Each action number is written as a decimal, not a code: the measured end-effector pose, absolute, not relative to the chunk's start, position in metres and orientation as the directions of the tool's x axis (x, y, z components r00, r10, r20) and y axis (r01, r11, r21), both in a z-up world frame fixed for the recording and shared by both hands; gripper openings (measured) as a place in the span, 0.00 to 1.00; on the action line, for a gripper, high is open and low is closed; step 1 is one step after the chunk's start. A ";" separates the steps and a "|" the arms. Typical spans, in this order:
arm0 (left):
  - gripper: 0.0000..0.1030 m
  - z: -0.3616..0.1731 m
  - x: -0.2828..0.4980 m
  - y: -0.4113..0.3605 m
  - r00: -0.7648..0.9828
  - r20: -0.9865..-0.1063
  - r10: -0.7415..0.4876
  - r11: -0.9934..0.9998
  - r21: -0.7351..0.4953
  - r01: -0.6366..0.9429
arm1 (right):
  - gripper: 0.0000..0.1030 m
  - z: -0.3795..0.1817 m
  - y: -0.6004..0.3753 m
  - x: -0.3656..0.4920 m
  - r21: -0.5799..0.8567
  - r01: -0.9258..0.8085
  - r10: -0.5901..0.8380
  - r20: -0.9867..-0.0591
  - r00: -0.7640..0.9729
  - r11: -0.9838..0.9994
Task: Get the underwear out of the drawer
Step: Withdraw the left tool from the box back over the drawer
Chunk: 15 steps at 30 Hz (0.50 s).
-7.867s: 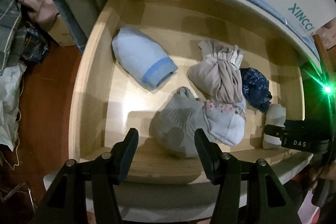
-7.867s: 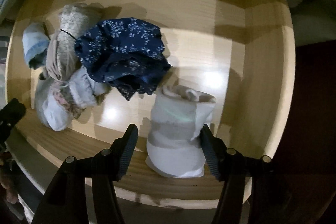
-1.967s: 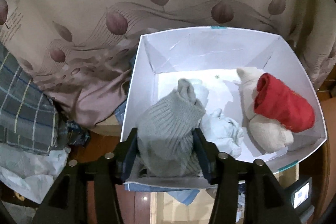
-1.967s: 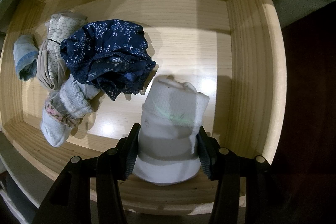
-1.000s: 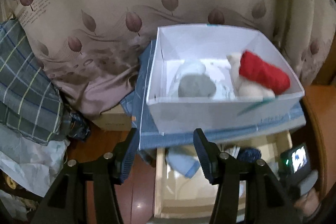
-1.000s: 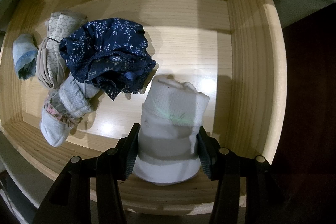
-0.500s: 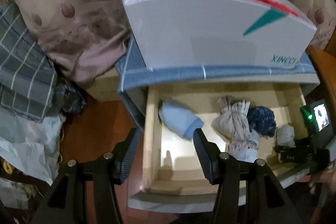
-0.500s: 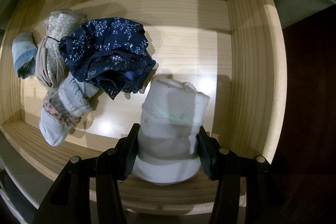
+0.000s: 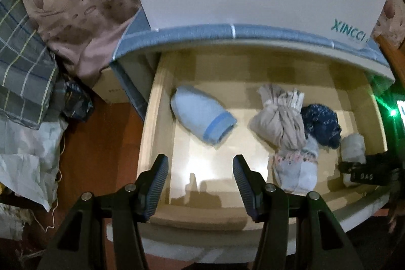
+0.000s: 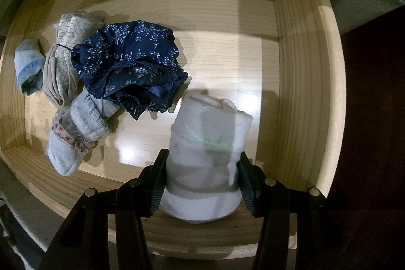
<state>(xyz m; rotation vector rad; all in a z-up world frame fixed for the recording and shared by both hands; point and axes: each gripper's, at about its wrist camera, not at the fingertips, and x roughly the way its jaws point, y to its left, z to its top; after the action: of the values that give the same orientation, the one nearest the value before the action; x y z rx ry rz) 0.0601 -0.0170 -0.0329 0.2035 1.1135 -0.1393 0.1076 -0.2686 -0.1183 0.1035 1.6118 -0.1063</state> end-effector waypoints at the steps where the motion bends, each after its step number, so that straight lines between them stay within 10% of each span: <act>1: 0.53 -0.034 0.060 -0.017 0.430 -0.903 -0.016 0.974 0.084 0.211 | 0.47 -0.118 -0.269 0.107 -0.005 0.132 0.001 -0.999 -0.044 0.991; 15: 0.53 -0.038 0.046 -0.018 0.440 -0.897 -0.036 0.969 0.077 0.236 | 0.47 -0.118 -0.269 0.108 -0.006 0.133 -0.001 -0.999 -0.044 0.991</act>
<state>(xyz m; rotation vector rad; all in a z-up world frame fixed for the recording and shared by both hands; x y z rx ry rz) 0.0457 -0.0185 -0.0383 0.2023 1.1044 -0.1701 0.1076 -0.2691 -0.1179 0.1024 1.6122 -0.1079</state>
